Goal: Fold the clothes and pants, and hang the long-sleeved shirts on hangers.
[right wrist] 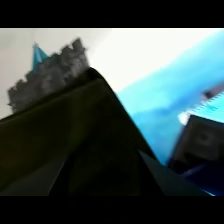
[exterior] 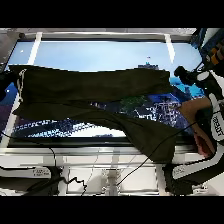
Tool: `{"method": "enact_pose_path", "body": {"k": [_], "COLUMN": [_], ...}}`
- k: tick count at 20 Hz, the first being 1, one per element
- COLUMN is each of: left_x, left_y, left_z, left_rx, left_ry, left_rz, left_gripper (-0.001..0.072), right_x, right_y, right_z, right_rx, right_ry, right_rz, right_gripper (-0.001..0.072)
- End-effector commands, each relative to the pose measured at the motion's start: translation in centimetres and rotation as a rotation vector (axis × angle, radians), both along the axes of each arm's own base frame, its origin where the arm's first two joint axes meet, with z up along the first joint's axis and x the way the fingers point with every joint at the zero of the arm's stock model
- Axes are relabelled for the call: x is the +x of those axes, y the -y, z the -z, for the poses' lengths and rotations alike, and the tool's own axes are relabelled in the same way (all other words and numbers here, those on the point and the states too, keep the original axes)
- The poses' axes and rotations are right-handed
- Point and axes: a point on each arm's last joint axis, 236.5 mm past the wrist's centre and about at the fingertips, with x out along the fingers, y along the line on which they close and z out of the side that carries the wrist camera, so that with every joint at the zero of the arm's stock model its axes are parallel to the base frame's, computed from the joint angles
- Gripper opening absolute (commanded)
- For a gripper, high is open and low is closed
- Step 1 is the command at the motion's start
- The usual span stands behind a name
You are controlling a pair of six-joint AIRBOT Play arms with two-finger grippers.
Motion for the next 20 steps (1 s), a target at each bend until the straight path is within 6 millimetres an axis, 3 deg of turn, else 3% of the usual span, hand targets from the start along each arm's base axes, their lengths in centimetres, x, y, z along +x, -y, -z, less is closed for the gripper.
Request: {"method": "enact_pose_path", "body": {"k": [1, 4, 7, 12, 14, 17, 20], "left_x": [0.1, 0.3, 0.7, 0.8, 0.8, 0.9, 0.9], "left_y": [0.1, 0.6, 1.7, 1.9, 1.9, 1.8, 1.7], "left_z": [0.1, 0.1, 0.1, 0.5, 0.6, 0.8, 1.3], "left_rx": [0.003, -0.001, -0.001, -0.003, -0.003, -0.004, -0.007], "left_ry": [-0.001, -0.001, -0.002, -0.007, -0.008, -0.012, -0.019], "left_rz": [0.001, 0.017, 0.036, 0.041, 0.04, 0.036, 0.034], "left_gripper": [0.0037, 0.0037, 0.0037, 0.0037, 0.0037, 0.0037, 0.0037], "right_x": [-4.3, -5.6, -5.8, -4.7, -2.9, -0.4, -0.6], "right_y": [0.6, 0.9, -0.4, -2.6, -3.0, -1.8, -1.0], "right_z": [2.7, 3.6, 5.9, 9.4, 9.2, 8.0, 8.8], "right_rx": [0.143, 0.173, 0.222, 0.345, 0.373, 0.377, 0.371], "right_ry": [-0.183, -0.234, -0.284, -0.301, -0.269, -0.216, -0.261], "right_rz": [0.021, 0.017, 0.003, 0.03, 0.034, 0.09, 0.138], "right_gripper": [0.0437, 0.0437, 0.0437, 0.0437, 0.0435, 0.0407, 0.0382]}}
